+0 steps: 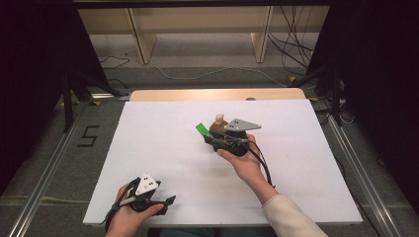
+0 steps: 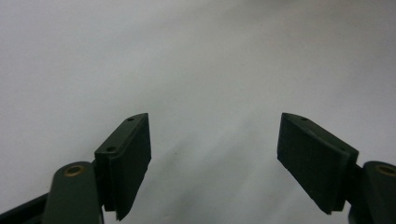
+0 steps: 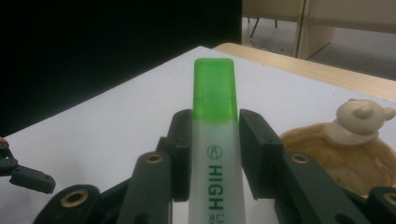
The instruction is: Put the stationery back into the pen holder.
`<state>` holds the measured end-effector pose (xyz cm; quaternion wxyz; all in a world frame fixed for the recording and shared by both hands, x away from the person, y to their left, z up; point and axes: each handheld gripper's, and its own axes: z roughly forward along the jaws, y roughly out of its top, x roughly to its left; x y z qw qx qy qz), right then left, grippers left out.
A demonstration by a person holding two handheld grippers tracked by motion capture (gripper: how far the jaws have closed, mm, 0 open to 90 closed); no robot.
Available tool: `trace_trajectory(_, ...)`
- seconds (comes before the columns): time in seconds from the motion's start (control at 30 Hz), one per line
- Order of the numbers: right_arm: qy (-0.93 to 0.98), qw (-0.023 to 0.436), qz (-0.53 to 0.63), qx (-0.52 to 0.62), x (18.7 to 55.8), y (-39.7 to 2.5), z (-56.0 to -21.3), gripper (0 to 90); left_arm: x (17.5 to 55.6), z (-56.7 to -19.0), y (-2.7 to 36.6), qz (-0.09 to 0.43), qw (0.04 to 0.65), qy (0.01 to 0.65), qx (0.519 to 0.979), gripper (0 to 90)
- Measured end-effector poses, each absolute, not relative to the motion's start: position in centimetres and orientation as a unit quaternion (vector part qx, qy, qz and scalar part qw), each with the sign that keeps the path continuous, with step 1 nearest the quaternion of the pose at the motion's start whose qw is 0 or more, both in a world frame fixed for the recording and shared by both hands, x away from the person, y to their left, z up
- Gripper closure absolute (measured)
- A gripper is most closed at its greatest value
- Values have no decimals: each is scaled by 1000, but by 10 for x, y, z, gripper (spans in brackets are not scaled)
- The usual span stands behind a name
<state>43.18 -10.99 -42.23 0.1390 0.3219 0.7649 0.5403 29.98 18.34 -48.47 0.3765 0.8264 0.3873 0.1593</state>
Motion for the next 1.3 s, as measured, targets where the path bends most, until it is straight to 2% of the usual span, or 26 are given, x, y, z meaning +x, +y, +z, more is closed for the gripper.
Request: trace_trajectory(1.3, 745, 172, 535, 360, 463, -129, -410, 670, 299, -485, 182, 159, 376, 387, 827, 260)
